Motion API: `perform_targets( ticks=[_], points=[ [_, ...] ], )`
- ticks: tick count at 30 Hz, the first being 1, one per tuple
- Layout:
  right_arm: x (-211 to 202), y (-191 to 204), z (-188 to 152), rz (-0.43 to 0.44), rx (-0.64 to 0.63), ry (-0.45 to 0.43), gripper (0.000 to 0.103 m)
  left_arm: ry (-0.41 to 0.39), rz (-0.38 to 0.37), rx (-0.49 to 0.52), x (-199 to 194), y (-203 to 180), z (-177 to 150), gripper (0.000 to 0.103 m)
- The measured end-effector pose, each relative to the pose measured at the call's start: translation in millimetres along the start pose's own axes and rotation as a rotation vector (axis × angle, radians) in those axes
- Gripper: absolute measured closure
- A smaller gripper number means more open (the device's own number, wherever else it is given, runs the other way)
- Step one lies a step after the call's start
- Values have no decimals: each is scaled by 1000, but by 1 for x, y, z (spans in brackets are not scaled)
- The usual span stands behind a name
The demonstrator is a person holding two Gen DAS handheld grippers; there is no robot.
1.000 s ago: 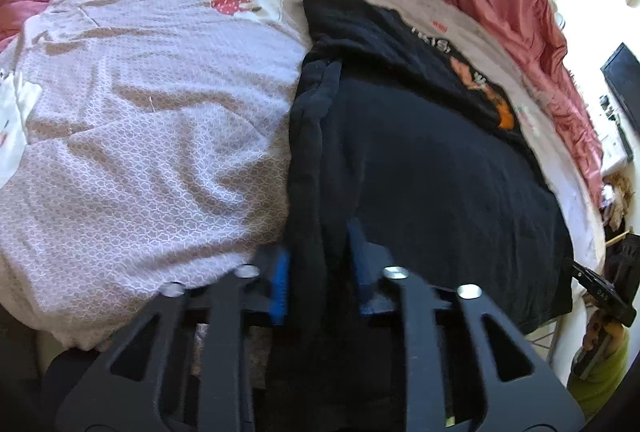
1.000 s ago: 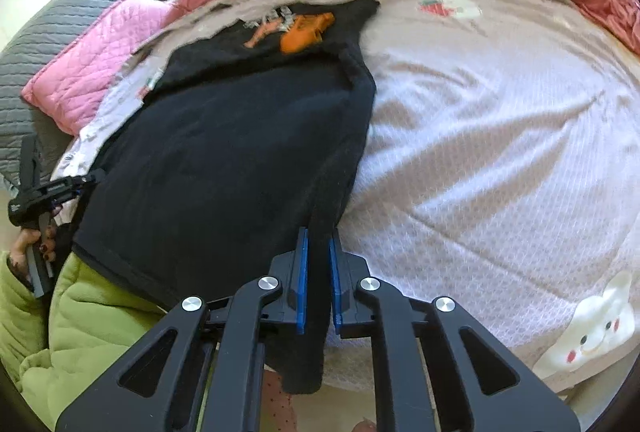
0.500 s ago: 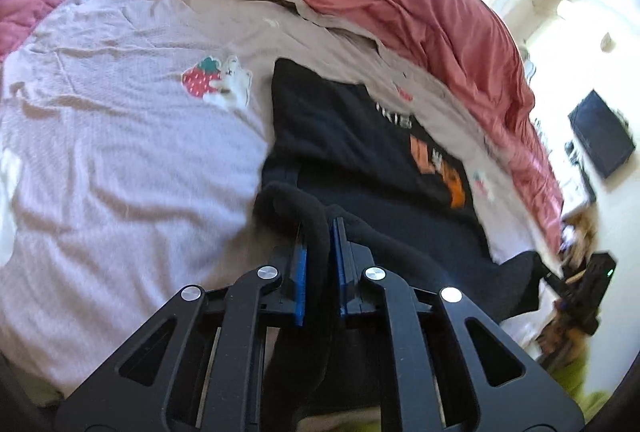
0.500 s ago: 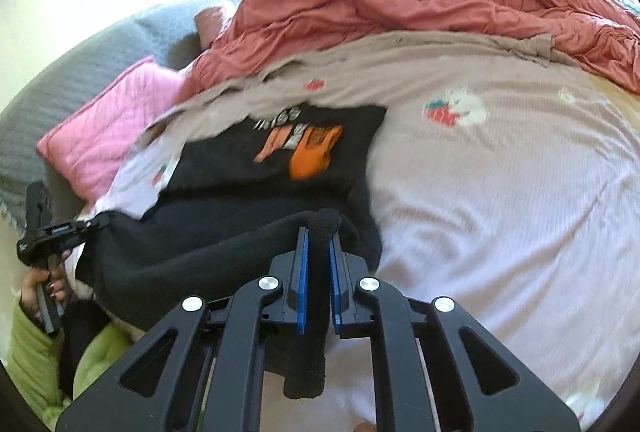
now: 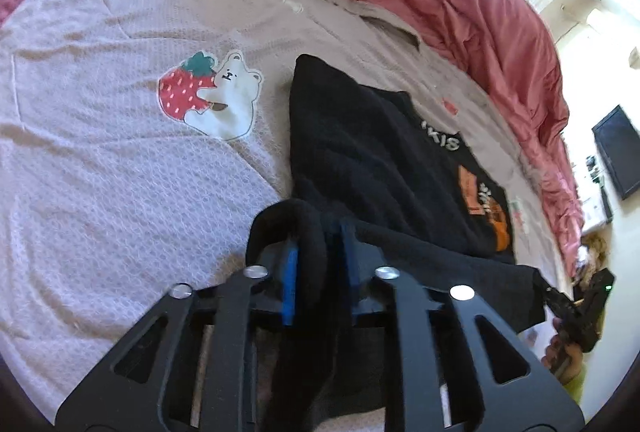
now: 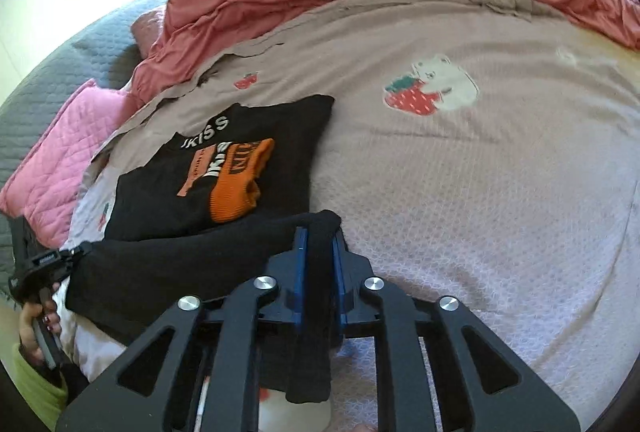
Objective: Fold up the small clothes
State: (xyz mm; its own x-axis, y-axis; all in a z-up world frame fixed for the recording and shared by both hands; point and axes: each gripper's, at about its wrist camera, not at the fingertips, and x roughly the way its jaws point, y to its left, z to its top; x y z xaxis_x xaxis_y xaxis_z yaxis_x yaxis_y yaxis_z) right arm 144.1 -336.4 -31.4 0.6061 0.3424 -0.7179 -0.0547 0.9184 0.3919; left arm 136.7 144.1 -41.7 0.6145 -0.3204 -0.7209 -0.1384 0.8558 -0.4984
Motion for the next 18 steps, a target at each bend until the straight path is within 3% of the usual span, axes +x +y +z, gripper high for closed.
perform_targets(
  ticks=[2,4,9,14,18],
  points=[
    [-7,-3,-3,-1,10,-8,75,-25,-13,-1,-12,1,-6,64],
    [-13,-6,-5,4,24,-12,64,-47,-4,14,-23,0,-11,58],
    [-30,-4,-15,22,21,-9,61,-79,-54,0,-46,1,-27,41],
    [-39,4,-27,41,-6,12,61,-57,-74,-23,-51,6,-47,34],
    [-39,14,-36,65,-28,35,54,-28,-109,-37,-48,9,-55,26]
  ],
)
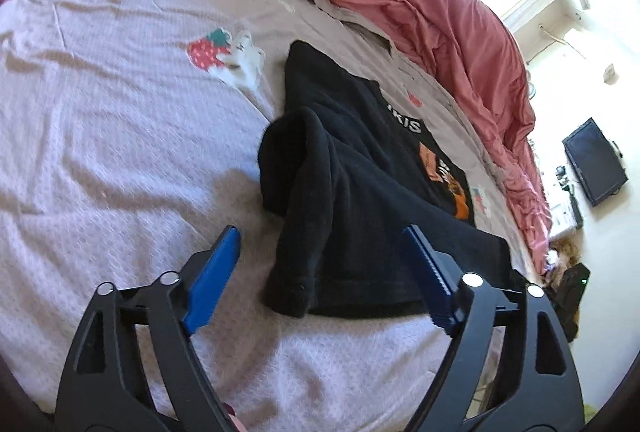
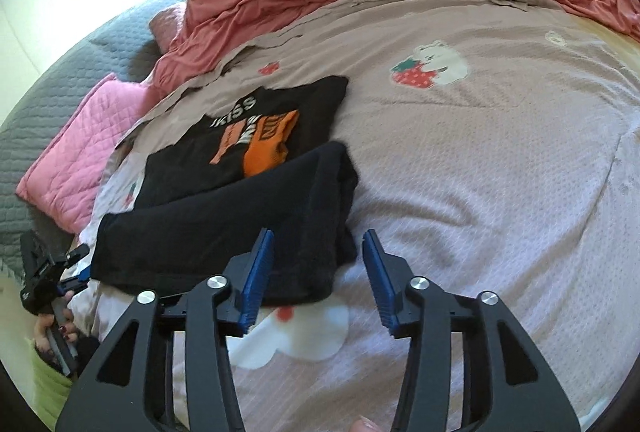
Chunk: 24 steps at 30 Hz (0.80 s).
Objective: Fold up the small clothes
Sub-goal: 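Grasp the black shirt hem with both tools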
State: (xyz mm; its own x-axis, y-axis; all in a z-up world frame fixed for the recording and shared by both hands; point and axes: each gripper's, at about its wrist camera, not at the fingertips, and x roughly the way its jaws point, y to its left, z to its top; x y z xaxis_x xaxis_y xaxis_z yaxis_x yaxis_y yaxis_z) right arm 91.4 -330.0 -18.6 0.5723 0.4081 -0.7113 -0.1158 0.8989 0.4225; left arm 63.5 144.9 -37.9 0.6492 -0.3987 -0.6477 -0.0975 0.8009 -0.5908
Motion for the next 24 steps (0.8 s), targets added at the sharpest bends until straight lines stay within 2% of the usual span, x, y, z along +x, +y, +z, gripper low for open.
perform_targets(
  ticks=[1,5,8,10,11,12,15,17,19,24],
  points=[
    [1,1,-1,2,-2,5,54,4,-5,4,1,-2,-1,26],
    [7,7,1,7,-6,15,54,23,62,28,9,-5,-4,26],
    [9,7,3,-5,-11,24,61,34,59,12,14,-4,-6,26],
    [11,7,3,-10,-22,30,75,46,68,25,18,-7,-8,35],
    [12,7,3,-18,-31,35,89,54,91,38,20,-9,-9,57],
    [11,7,3,-19,-31,32,91,62,114,49,22,-11,-10,74],
    [7,4,6,2,-6,11,91,38,100,38,17,-12,-9,90],
    [5,3,11,15,0,-10,92,18,49,17,10,-13,-5,98],
    [4,3,20,30,2,-35,92,-12,23,16,3,-17,3,98],
    [14,6,56,67,16,-86,93,-62,10,22,1,-27,37,98]
  ],
)
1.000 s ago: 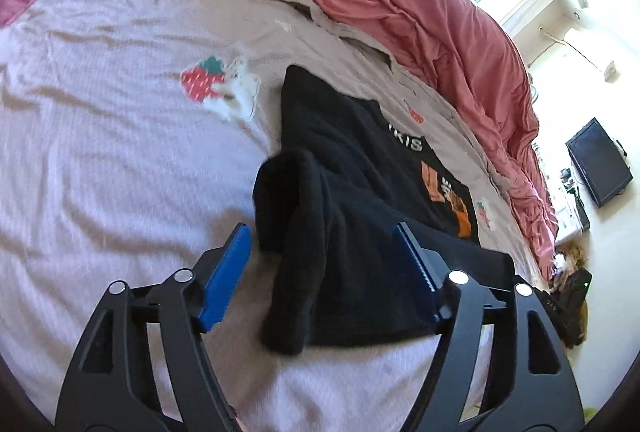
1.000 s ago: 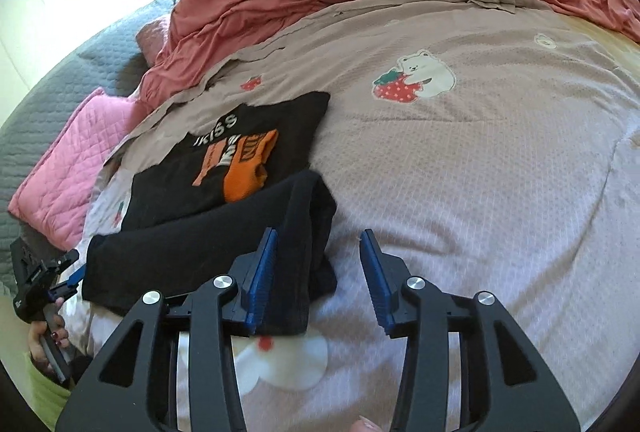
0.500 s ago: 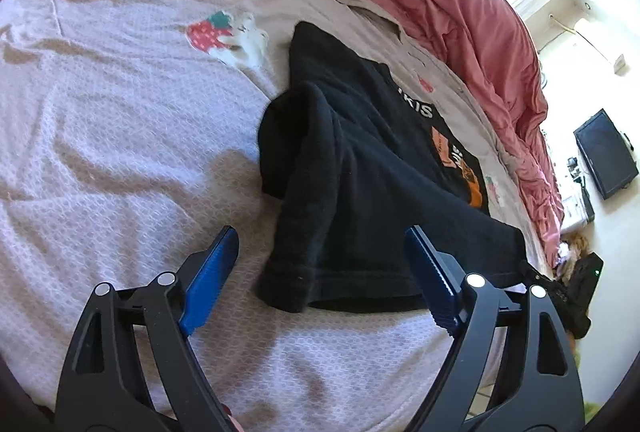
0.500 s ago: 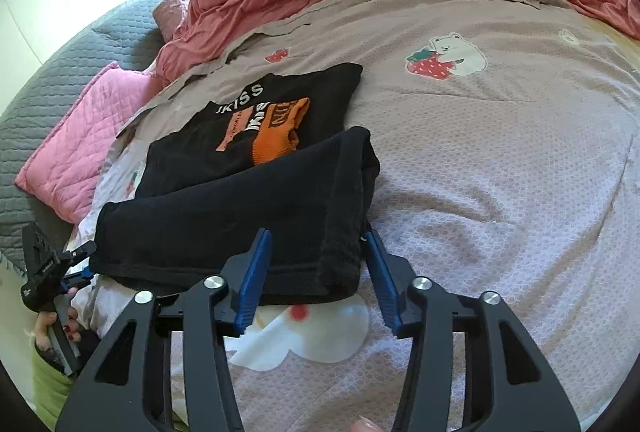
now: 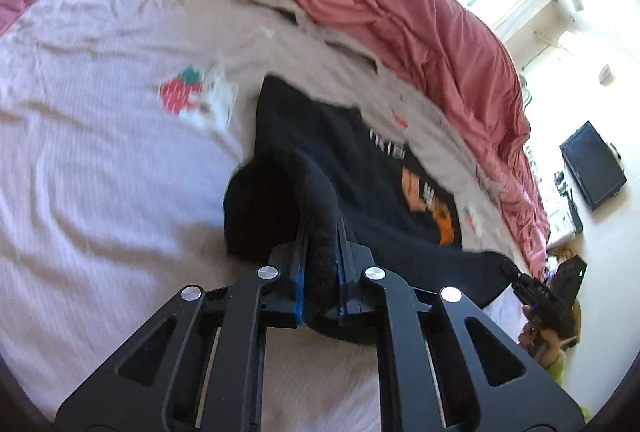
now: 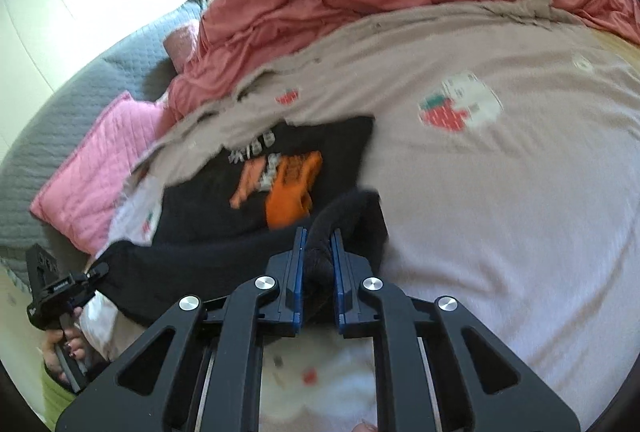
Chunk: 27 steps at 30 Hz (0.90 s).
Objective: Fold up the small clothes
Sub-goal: 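Grasp the black shirt hem with both tools, then lift the hem and fold it toward the collar with both tools, then open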
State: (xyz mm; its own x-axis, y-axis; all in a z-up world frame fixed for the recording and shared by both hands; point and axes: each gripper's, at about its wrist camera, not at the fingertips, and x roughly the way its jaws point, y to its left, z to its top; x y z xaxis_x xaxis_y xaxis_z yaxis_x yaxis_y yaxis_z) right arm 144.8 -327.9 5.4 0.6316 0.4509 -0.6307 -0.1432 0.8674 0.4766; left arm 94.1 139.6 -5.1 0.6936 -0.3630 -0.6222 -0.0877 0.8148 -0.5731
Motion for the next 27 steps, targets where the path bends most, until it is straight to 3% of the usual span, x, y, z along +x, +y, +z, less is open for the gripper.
perform_targets(
  ticks=[5,13,19,20,23,27],
  points=[
    [28,4,41,5,2,-30,93,-26,18,-19,14,0,43,98],
    [83,-12,76,6,101,23,93,-13,56,-159,69,18,92,98],
    [118,-31,77,-101,168,88,93,-17,99,-292,113,34,98,98],
    [122,-35,75,-107,180,99,93,-23,93,-321,116,39,96,95],
    [128,-45,70,-97,216,121,93,-74,26,-388,120,54,90,68],
    [121,-45,71,-74,229,105,90,-140,-1,-333,106,63,84,62]
  ],
)
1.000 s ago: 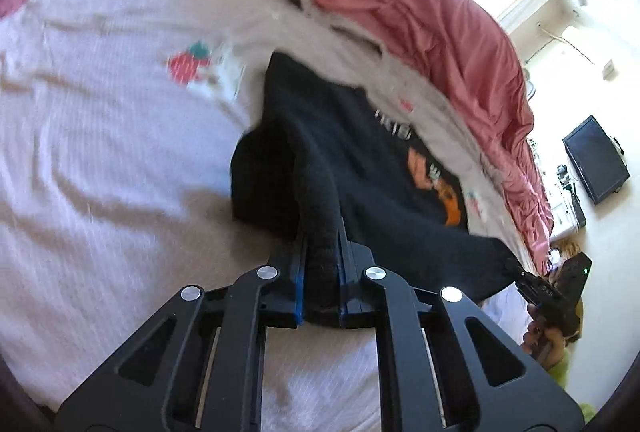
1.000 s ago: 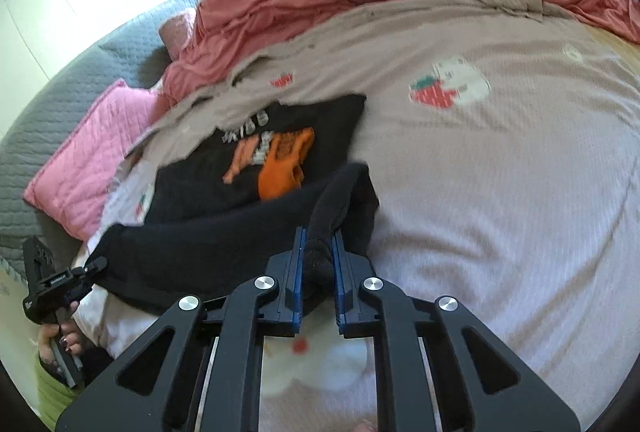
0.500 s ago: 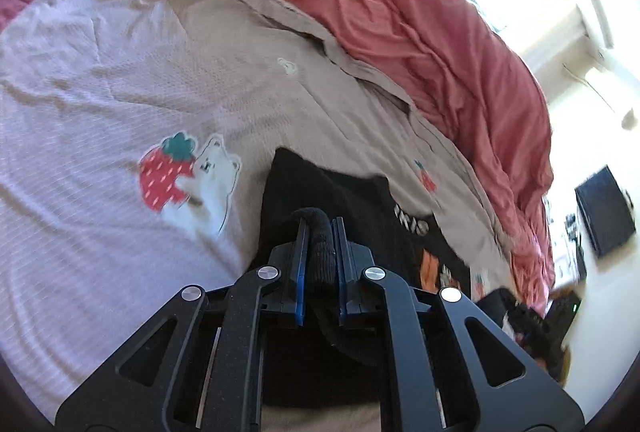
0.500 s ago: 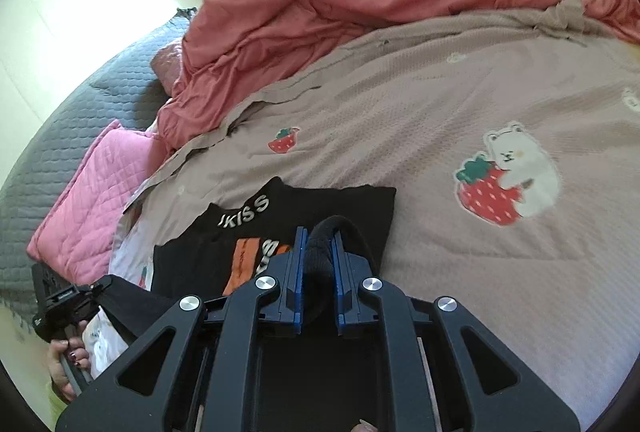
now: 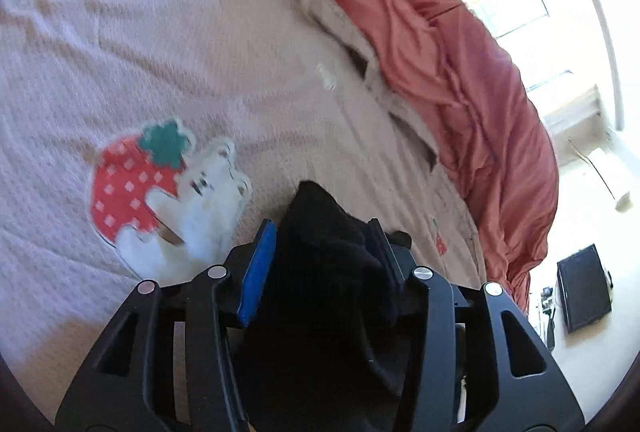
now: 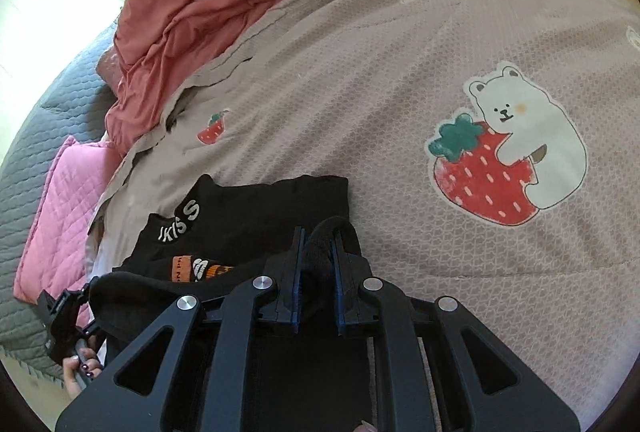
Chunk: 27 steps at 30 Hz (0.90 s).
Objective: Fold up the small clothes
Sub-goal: 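Lift the hem and fold it toward the collar with both tools, then open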
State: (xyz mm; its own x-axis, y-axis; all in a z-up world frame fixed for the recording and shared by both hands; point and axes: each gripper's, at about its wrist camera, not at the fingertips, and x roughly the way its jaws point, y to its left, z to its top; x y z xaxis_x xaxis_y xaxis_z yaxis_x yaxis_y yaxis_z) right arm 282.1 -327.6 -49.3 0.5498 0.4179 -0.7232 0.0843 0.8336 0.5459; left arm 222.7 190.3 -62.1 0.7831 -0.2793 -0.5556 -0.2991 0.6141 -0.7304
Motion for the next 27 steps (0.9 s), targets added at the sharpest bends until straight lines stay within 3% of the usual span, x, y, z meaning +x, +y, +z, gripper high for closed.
perform_targets(
  ticks=[2,3,4,7,11,15,19,24,27],
  points=[
    [-10,2,2,-1,9,-43,70,-16,-17,20,-12,3,3,59],
    [-23,4,1,-26,-1,-98,44,-23,-9,27,-17,3,5,57],
    [-33,6,0,-27,-11,-142,42,-33,-5,34,-26,2,8,57],
    [-57,19,-13,-34,-73,-205,42,-60,11,91,-48,-10,11,47],
    [-64,48,-47,-43,-276,-185,42,-16,34,254,-55,-40,5,41],
    [-41,89,-88,-61,-497,-64,41,139,-16,441,-40,-71,-19,35],
    [-9,121,-101,-69,-618,17,41,282,-23,555,-17,-80,-48,34],
    [33,149,-94,-123,-695,76,40,274,-63,485,-4,-68,-52,25],
    [53,156,-74,-124,-678,56,40,250,-33,424,3,-50,-48,25]
  ],
)
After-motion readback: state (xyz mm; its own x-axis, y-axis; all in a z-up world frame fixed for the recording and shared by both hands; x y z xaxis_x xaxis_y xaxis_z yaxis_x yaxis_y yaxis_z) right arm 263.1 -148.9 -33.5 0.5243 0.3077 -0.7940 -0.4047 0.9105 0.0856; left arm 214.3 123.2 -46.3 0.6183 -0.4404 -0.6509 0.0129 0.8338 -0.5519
